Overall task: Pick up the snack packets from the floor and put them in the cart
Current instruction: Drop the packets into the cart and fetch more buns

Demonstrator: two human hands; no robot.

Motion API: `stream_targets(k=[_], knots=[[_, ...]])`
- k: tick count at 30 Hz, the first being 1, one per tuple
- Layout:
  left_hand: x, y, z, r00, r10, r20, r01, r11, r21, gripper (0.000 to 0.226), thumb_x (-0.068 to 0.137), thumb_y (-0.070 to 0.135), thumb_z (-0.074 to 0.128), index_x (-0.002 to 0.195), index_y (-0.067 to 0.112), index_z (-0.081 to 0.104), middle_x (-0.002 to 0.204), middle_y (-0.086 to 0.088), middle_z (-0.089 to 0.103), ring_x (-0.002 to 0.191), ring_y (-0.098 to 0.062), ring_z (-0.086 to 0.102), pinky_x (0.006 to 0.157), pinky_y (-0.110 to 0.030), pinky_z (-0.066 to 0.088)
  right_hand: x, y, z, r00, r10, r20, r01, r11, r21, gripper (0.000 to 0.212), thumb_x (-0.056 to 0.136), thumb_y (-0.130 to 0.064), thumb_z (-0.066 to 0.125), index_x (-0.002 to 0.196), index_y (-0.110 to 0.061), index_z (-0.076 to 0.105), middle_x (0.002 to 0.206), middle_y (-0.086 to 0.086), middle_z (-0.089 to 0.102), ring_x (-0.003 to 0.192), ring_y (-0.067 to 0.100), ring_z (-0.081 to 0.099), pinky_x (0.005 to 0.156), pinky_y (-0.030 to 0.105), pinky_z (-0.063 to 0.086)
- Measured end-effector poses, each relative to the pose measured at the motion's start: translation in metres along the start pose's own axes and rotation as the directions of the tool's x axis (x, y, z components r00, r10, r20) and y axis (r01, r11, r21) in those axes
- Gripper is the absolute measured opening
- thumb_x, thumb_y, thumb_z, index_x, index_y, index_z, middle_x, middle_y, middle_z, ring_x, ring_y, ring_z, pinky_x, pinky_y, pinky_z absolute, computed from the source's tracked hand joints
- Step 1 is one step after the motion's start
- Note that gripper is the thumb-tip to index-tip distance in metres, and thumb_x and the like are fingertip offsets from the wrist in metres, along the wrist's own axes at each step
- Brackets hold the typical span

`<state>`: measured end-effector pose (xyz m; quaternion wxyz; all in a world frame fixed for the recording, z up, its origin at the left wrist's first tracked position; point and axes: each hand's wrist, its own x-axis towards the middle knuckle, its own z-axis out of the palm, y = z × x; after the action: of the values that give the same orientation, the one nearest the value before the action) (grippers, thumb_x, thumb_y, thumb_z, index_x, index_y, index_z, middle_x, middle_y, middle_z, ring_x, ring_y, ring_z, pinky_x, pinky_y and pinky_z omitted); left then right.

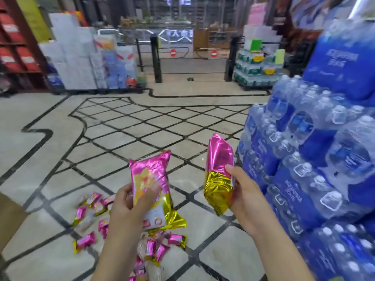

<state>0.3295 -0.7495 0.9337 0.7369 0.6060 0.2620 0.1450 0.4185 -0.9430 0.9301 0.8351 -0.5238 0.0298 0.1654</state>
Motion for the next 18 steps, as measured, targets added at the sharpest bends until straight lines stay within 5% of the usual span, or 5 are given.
stream_targets(k=[5,10,18], knots=[[-0.028,-0.017,-0.035,0.985,-0.031,-0.168,0.035,0.999,0.024,0.059,0.062,0.038,0.087,0.113,0.024,0.06,0.09,-0.001,0.073,0.07,-0.017,0.072,0.057,-0.03,0.051,-0.001,0.027,0.011,0.984,0.109,0.144,-0.102,0.993,-0.053,0.039,0.072,-0.027,0.071,0.106,-0.009,0.069,0.097,0.019,0.07,0.089,0.032,0.065,0.089,0.051,0.048],[-0.064,-0.02,-0.081,0.926,0.003,-0.377,-0.018,0.999,-0.038,0.072,0.047,0.044,0.084,0.112,0.023,0.061,0.097,-0.005,0.074,0.075,-0.021,0.074,0.053,-0.029,0.052,-0.003,0.07,0.056,0.907,0.226,0.355,-0.166,0.968,-0.19,0.042,0.075,-0.028,0.075,0.104,0.002,0.068,0.089,0.02,0.064,0.079,0.031,0.063,0.066,0.037,0.053],[-0.133,-0.019,-0.189,0.739,0.059,-0.671,-0.121,0.992,-0.046,0.062,0.057,0.032,0.087,0.11,0.015,0.06,0.08,0.001,0.072,0.057,-0.007,0.068,0.044,-0.018,0.048,-0.036,0.133,0.143,0.726,0.426,0.539,-0.236,0.891,-0.386,0.026,0.078,-0.023,0.068,0.094,-0.002,0.071,0.086,0.018,0.066,0.076,0.029,0.063,0.07,0.039,0.052]])
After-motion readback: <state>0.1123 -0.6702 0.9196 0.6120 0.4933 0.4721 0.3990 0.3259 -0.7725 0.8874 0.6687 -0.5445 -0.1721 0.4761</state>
